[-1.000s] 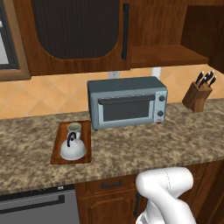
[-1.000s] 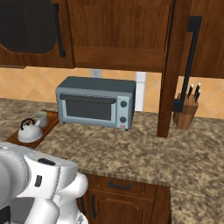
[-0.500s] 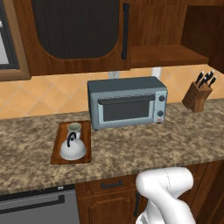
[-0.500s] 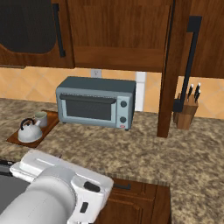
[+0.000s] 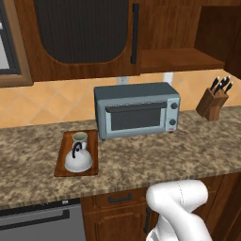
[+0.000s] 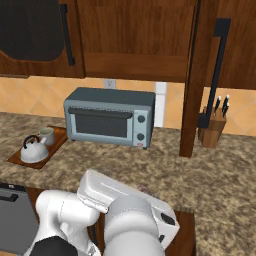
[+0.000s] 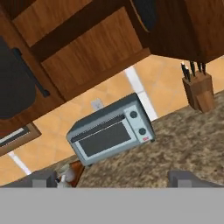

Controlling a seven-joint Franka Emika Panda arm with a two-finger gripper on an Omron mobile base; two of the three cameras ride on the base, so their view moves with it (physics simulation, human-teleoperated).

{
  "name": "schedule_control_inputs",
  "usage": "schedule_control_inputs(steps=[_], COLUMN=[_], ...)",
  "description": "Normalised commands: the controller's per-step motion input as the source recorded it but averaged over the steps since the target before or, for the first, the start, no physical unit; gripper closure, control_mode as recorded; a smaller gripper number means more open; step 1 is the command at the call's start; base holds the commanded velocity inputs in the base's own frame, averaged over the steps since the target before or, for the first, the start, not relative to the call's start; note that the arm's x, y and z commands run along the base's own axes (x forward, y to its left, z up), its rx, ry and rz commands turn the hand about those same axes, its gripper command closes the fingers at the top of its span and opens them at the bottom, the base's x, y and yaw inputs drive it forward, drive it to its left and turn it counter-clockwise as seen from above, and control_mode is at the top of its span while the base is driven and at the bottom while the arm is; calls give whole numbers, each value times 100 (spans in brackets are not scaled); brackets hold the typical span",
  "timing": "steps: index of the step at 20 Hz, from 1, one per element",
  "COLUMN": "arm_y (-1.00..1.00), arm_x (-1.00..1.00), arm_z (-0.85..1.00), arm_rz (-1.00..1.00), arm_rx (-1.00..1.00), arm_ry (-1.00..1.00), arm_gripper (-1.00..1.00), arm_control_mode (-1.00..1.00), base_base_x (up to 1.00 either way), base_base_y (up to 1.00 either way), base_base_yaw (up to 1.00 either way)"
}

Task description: Pick the kettle from the counter and place it on the tray. Then pick the mug from the cabinet and place it on the tray. Then close the cabinet doors.

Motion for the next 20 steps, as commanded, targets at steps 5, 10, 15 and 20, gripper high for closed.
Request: schedule_control_inputs(steps=[5,10,15,20], arm_y=[-26,-33,-46,-29], arm_x=[34,30,30,29], arm_z=[-37,-17,-20,0], arm_rz=[18,14,19,13], arm_rx=[20,26,32,28], arm_ry=[0,0,0,1], arm_gripper=[-100,-100,-100,-100], arm_control_mode=[-100,-100,-100,-100], base_base_x=[0,0,0,0], base_base_y=[0,0,0,0], base_base_yaw=[0,0,0,0])
